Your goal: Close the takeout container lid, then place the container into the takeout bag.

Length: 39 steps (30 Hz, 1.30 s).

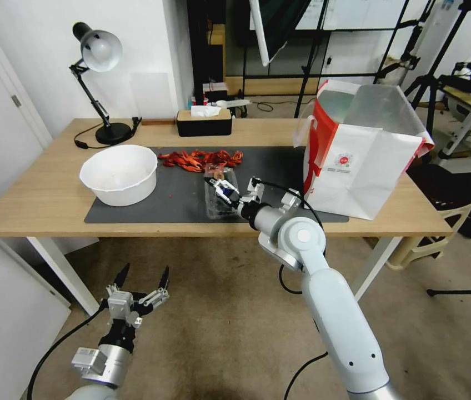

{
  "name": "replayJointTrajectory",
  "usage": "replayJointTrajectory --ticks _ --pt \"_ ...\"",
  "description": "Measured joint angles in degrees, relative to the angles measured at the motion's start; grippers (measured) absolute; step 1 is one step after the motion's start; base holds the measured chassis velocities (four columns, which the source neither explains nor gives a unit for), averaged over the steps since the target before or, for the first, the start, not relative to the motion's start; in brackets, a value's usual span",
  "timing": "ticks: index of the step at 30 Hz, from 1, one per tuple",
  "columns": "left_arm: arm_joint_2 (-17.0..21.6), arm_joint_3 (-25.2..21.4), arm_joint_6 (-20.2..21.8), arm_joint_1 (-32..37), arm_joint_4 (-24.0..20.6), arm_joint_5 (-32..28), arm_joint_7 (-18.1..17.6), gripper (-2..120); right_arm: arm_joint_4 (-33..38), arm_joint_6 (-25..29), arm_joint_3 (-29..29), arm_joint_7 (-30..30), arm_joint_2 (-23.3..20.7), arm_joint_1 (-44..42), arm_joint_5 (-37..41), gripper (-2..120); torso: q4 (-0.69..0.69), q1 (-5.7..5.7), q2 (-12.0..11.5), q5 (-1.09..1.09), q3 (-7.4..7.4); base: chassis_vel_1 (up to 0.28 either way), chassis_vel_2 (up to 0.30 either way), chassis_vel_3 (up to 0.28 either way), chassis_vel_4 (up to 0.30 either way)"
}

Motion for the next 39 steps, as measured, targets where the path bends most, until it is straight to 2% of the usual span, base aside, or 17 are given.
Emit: replayJointTrajectory --ticks 5,7,9,10,12,15,17,18,20,22,23,25,26,29,33,36,39 --pt "0.39 0.21 0.91 -0.44 -0.55 -1.15 -0.41 100 -0.2 -0.34 0.06 0.86 -0.01 0.19 0.0 60 0.0 0.0 0.0 0.0 0.0 0.0 0.0 0.0 0.0" --pt "0.76 0.69 1.9 -0.93 -1.14 -2.26 -1.59 100 -0.3 -0.78 0.07 1.87 0.0 0.39 0.0 45 0.0 0.0 0.0 0.0 0.0 0.0 0.0 0.0 0.0" --pt "1.33 1.44 3.5 -1.52 -1.97 -4.28 -3.31 100 -0.42 -1.33 0.1 2.9 0.07 0.53 -0.05 37 0.0 0.0 0.0 0.0 0.0 0.0 0.0 0.0 0.0" --pt "1.33 1.44 3.5 -1.52 -1.97 -4.28 -3.31 100 -0.42 -1.33 0.1 2.9 0.07 0.53 -0.05 37 0.0 0.0 0.0 0.0 0.0 0.0 0.0 0.0 0.0" --pt "1.97 1.97 4.97 -2.12 -2.96 -6.89 -4.05 100 -0.45 -1.84 0.16 3.48 0.09 0.54 -0.23 26 0.0 0.0 0.0 0.0 0.0 0.0 0.0 0.0 0.0" --pt "2.74 2.45 5.9 -3.05 -3.77 -9.96 -4.54 100 -0.39 -2.12 0.25 4.02 0.0 0.5 -0.38 20 0.0 0.0 0.0 0.0 0.0 0.0 0.0 0.0 0.0" --pt "3.73 2.91 7.13 -4.24 -4.76 -14.03 -5.1 100 -0.25 -2.31 0.28 4.51 -0.14 0.39 -0.48 9 0.0 0.0 0.0 0.0 0.0 0.0 0.0 0.0 0.0" --pt "3.73 2.91 7.13 -4.24 -4.76 -14.03 -5.1 100 -0.25 -2.31 0.28 4.51 -0.14 0.39 -0.48 9 0.0 0.0 0.0 0.0 0.0 0.0 0.0 0.0 0.0" --pt "5.22 3.28 9.33 -6.48 -6.16 -20.92 -6.06 100 -0.11 -2.55 0.45 5.27 -0.25 0.28 -0.47 1 0.0 0.0 0.0 0.0 0.0 0.0 0.0 0.0 0.0" --pt "6.28 3.43 10.73 -8.43 -6.61 -25.52 -6.33 100 -0.09 -2.69 0.58 5.62 -0.22 0.17 -0.46 0 -0.01 0.0 0.0 0.0 0.0 0.0 0.0 0.0 0.0" --pt "6.28 3.43 10.73 -8.43 -6.61 -25.52 -6.33 100 -0.09 -2.69 0.58 5.62 -0.22 0.17 -0.46 0 -0.01 0.0 0.0 0.0 0.0 0.0 0.0 0.0 0.0" --pt "8.74 4.02 13.85 -13.24 -6.95 -35.2 -6.96 100 -0.09 -2.99 0.73 5.97 -0.18 0.12 -0.5 0 0.0 0.0 0.0 0.0 0.0 0.0 0.0 0.0 0.0" --pt "8.74 4.02 13.85 -13.24 -6.95 -35.2 -6.96 100 -0.09 -2.99 0.73 5.97 -0.18 0.12 -0.5 0 0.0 0.0 0.0 0.0 0.0 0.0 0.0 0.0 0.0" --pt "10.44 5.52 16.16 -18.04 -6.12 -42.59 -7.91 100 -0.1 -3.48 0.62 6.43 -0.47 0.4 -0.59 0 0.0 0.0 0.0 -0.01 0.0 0.0 0.0 0.0 0.0" --pt "10.89 6.44 18.41 -20.76 -5.24 -46.94 -8.0 100 -0.12 -3.87 0.52 6.67 -0.76 0.42 -0.72 0 0.0 0.0 0.0 0.0 0.0 0.0 0.0 0.0 0.0" --pt "11.55 7.66 22.94 -25.15 -3.29 -53.24 -8.64 100 -0.06 -4.27 0.56 6.84 -1.23 0.41 -0.82 0 0.0 0.0 0.0 0.0 0.0 0.0 0.0 0.0 0.0" --pt "12.16 8.35 25.56 -28.38 -1.73 -56.71 -9.38 100 0.13 -4.39 0.67 6.87 -1.44 0.38 -0.85 0 -0.01 0.0 0.01 0.0 0.0 0.0 0.0 0.0 0.0"
